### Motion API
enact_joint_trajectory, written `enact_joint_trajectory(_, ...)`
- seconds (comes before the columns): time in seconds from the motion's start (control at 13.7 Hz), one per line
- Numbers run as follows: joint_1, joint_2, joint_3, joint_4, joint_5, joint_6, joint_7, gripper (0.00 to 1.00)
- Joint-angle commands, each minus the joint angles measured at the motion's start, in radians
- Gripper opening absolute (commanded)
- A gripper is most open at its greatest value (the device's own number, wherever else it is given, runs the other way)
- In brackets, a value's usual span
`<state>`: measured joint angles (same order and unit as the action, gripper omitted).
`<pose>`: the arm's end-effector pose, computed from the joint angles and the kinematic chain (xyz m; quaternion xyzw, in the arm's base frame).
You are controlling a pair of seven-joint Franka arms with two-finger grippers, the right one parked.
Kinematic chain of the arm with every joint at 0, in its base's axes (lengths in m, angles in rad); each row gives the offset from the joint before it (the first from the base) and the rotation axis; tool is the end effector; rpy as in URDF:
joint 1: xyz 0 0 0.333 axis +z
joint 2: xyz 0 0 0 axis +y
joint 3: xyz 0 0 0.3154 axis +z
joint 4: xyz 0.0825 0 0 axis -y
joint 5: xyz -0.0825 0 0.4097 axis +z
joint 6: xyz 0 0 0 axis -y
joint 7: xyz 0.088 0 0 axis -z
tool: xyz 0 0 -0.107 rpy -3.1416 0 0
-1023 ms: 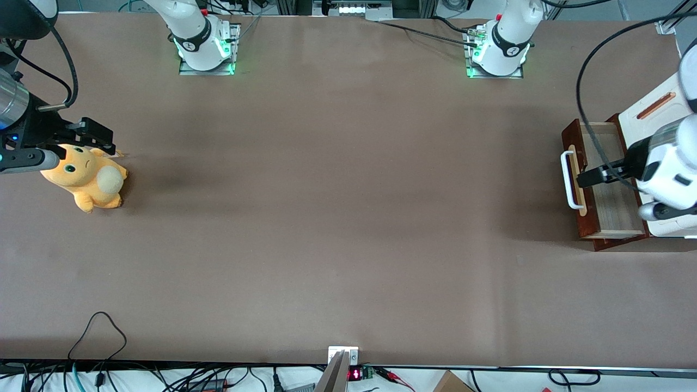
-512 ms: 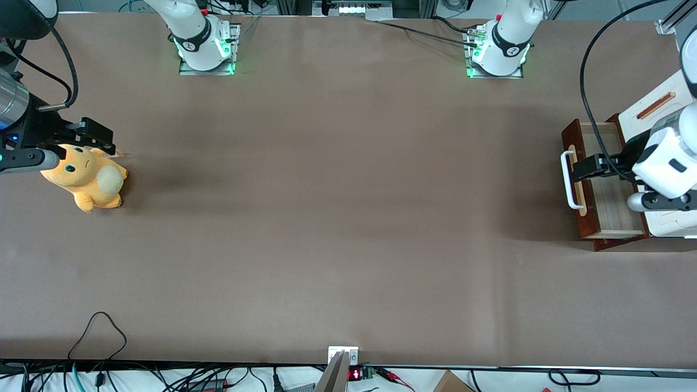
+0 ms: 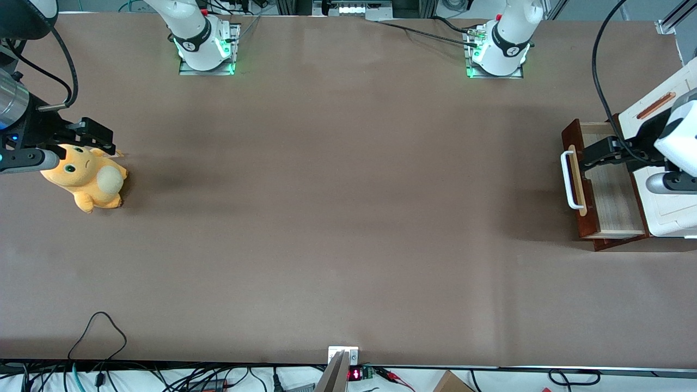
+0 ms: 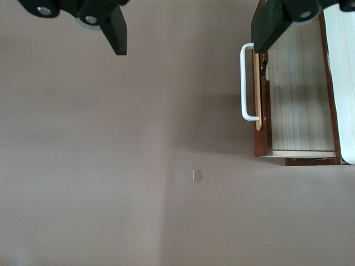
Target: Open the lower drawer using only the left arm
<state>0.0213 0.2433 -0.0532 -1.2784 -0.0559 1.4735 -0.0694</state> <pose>0.6435 -0.0224 0.6111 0.9990 0.0173 -0.0256 0.0330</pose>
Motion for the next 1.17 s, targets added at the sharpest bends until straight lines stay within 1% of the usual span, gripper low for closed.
enact_joint_trajectory(0.0, 0.022, -0.067, -0.019, -0.054, -0.022, -0.01, 0.023, 1.0)
enact_joint_trajectory(0.22, 0.02, -0.076, -0.022, -0.076, -0.022, -0.033, 0.023, 1.0)
enact_joint_trajectory(0.51, 0.026, -0.122, -0.022, -0.195, -0.024, 0.044, 0.026, 1.0)
enact_joint_trajectory(0.66, 0.025, -0.134, -0.022, -0.205, -0.024, 0.042, 0.027, 1.0)
enact_joint_trajectory(0.8, 0.025, -0.174, -0.022, -0.245, -0.022, 0.051, 0.03, 1.0)
enact_joint_trajectory(1.1, 0.025, -0.18, -0.019, -0.233, -0.007, 0.07, 0.069, 1.0)
